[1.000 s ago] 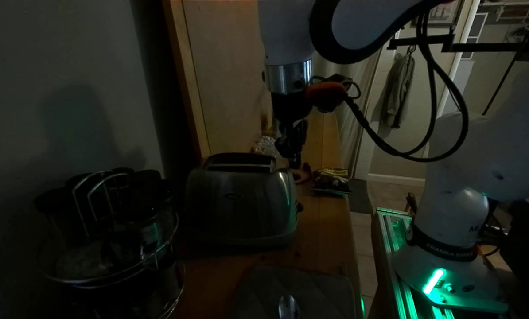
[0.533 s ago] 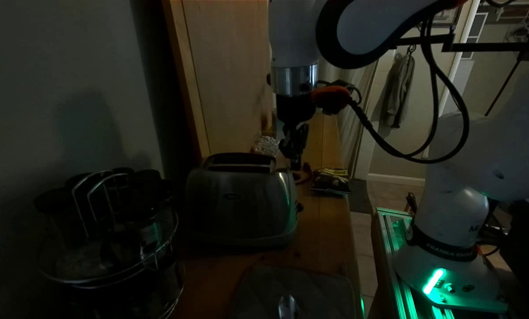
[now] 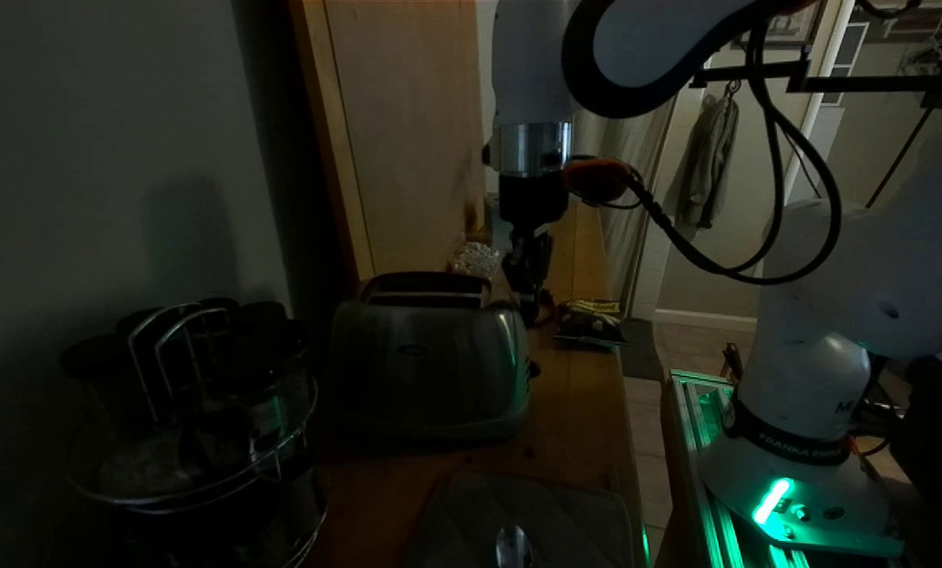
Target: Push the toaster lever down
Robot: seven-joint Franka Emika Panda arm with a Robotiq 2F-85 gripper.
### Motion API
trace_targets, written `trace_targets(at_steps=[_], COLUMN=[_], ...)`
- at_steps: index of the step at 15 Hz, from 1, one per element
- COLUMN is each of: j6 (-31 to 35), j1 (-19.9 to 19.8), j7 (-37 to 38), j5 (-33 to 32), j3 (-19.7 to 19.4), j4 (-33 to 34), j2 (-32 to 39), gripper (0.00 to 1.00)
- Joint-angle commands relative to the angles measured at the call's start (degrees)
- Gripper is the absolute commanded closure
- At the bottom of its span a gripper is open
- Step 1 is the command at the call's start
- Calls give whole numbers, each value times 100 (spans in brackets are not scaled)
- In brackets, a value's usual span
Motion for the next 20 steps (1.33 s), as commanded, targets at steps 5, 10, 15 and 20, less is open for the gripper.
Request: trace_targets(at_steps=[5, 10, 15, 20], j6=[402, 554, 661, 570], j1=[-71, -74, -65, 4], j7=[15, -9, -84, -312], j5=[-197, -341, -462, -324], j3=[255, 349, 366, 250], j4=[-372, -281, -293, -293], j2=[-117, 156, 260, 415], gripper=[98, 99, 100, 99])
